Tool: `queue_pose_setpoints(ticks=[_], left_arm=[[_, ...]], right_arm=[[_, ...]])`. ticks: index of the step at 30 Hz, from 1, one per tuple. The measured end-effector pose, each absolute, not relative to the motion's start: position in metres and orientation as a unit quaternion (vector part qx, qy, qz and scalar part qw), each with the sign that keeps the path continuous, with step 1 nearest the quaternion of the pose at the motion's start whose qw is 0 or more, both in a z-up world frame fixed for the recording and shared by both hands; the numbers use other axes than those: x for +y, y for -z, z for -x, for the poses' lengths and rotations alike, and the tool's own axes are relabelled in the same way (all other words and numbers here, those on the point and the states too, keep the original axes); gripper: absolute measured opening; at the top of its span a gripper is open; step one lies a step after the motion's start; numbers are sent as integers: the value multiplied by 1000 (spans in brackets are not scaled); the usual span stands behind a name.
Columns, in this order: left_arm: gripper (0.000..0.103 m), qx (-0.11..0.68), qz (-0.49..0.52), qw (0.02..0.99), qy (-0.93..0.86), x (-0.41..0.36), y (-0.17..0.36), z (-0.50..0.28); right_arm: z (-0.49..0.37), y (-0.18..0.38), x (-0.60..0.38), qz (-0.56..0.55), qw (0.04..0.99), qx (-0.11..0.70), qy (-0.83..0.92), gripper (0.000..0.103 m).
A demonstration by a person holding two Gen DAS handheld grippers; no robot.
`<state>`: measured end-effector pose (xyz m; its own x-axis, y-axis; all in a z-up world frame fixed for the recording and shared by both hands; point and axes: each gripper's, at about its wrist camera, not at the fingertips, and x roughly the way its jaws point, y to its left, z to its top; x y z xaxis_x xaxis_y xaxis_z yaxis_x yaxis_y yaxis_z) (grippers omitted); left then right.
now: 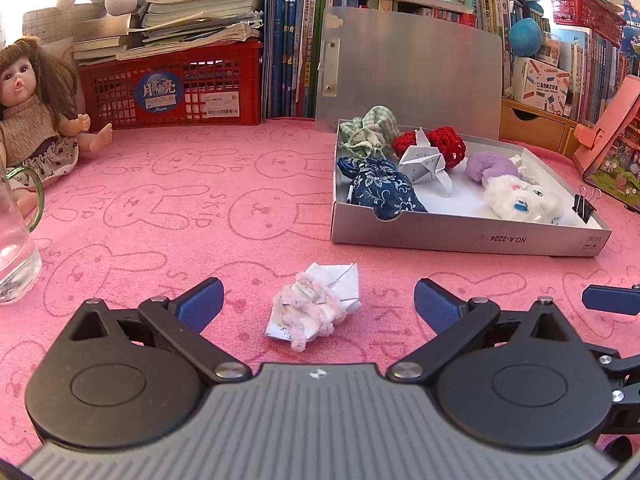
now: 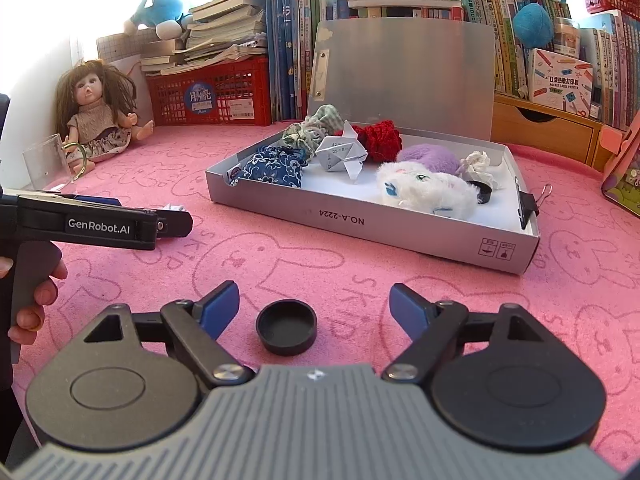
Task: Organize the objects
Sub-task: 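Move the left tool to the crumpled pink-white paper while the right tool reaches another black lid, then grasp the crumpled pink-white paper with the left tool while the right tool grasps the black lid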
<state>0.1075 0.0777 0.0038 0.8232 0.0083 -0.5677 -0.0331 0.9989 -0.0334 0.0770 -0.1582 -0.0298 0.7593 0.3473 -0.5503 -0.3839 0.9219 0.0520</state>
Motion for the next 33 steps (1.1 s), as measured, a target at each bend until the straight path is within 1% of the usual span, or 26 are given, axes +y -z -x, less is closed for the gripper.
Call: queue_pose_setpoints(ticks=[5, 13, 14, 16, 17, 19, 22, 27, 28, 29, 30, 31, 32, 33], left_arm=[[103, 332, 17, 943, -29, 77, 7, -123], [103, 334, 8, 942, -35, 75, 8, -127], [103, 334, 8, 942, -35, 75, 8, -127], [103, 334, 9, 942, -34, 75, 7, -127], [103, 334, 9, 942, -34, 75, 8, -127], [103, 334, 8, 942, -34, 75, 7, -127], [103, 334, 9, 942, -34, 75, 7, -127], [102, 333, 8, 942, -36, 75, 7, -127], [101, 330, 9, 943, -39, 76, 7, -126], [94, 325, 10, 944, -44, 76, 6, -124], [83, 318, 13, 947, -49, 78, 4, -122], [79, 313, 17, 948, -52, 79, 3, -120], [70, 310, 19, 949, -53, 80, 2, -118], [63, 307, 22, 950, -53, 81, 1, -116]], right_arm=[[-82, 34, -153, 46, 932, 308, -185, 83], [-80, 35, -146, 69, 932, 308, -180, 79], [-80, 35, -147, 68, 932, 308, -180, 77], [-78, 34, -147, 69, 933, 304, -179, 66], [-77, 33, -146, 72, 933, 302, -182, 64], [-72, 33, -143, 81, 933, 298, -186, 55], [-65, 33, -136, 102, 933, 287, -192, 48], [-65, 33, -136, 101, 931, 288, -200, 44], [-66, 33, -137, 95, 931, 290, -202, 44], [-67, 33, -139, 88, 931, 291, -203, 42], [-67, 33, -141, 82, 931, 291, -203, 37], [-66, 32, -143, 77, 932, 291, -201, 37], [-66, 32, -145, 75, 934, 289, -196, 37], [-66, 30, -147, 72, 935, 287, -193, 37]])
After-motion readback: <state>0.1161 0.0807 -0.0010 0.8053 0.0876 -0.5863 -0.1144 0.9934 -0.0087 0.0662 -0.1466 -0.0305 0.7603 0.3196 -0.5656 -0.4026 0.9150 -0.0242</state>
